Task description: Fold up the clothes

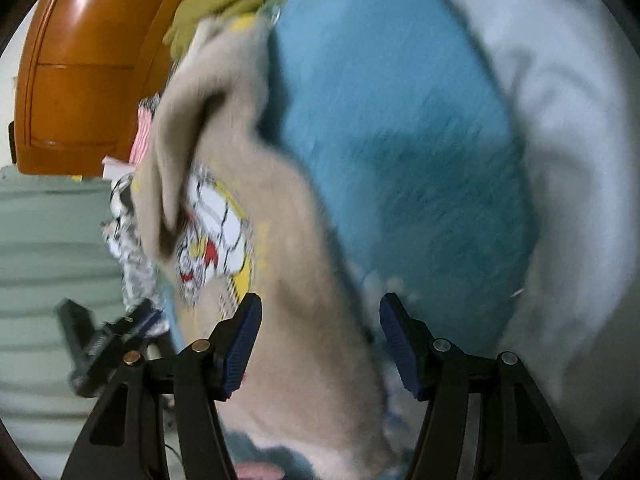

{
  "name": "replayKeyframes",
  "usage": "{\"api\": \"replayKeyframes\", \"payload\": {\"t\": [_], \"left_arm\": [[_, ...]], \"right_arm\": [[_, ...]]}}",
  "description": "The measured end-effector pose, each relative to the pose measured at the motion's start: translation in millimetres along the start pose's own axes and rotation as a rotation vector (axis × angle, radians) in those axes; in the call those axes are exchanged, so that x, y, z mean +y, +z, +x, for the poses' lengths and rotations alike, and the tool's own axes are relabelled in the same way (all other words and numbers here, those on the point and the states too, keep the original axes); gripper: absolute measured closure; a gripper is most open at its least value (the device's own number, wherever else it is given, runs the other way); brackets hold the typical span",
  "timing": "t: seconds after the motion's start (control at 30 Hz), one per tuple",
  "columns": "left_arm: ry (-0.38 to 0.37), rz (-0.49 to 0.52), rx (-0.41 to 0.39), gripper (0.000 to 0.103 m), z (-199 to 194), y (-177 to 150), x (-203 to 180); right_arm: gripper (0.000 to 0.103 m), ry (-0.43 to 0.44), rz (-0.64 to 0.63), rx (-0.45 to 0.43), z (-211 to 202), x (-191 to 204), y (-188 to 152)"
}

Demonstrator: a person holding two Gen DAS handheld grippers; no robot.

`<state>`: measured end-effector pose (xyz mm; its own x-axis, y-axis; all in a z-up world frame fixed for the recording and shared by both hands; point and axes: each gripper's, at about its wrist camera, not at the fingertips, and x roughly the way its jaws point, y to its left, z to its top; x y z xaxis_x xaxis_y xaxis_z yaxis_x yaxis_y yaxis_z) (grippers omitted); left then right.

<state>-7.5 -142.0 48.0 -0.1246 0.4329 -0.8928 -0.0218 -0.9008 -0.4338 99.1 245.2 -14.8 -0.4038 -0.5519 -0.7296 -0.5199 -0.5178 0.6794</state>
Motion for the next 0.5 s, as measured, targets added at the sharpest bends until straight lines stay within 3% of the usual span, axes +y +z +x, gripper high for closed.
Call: {"api": "replayKeyframes", "payload": {"t": [0.07,0.17,0.3,0.33,0.37,0.5], "left_arm": [[-0.056,-0.082,0.044,0.035,9,-10,20],[-0.114,-0.125,0.097,0.033,21,-26,30],[-0.138,-0.085,0.132,0.032,28,-40,22],[-0.150,-0.072,0.142,0.032,28,-42,19],[-0.159,-0.061,0.151,0.032,28,-45,17],[-0.173,-0.063,0.202,0.033,27,-67,17]], "right_arm": [[0.040,0.016,0.010,0.041,6,-1,-2],[0.040,0.062,0.048,0.086,11,-6,-7],[0.041,0.139,0.087,0.120,11,-10,-12],[0.048,0.155,0.079,0.122,10,-6,-15],[0.064,0.171,0.068,0.122,10,-2,-18],[0.082,0.232,0.013,0.125,5,13,-27]]}}
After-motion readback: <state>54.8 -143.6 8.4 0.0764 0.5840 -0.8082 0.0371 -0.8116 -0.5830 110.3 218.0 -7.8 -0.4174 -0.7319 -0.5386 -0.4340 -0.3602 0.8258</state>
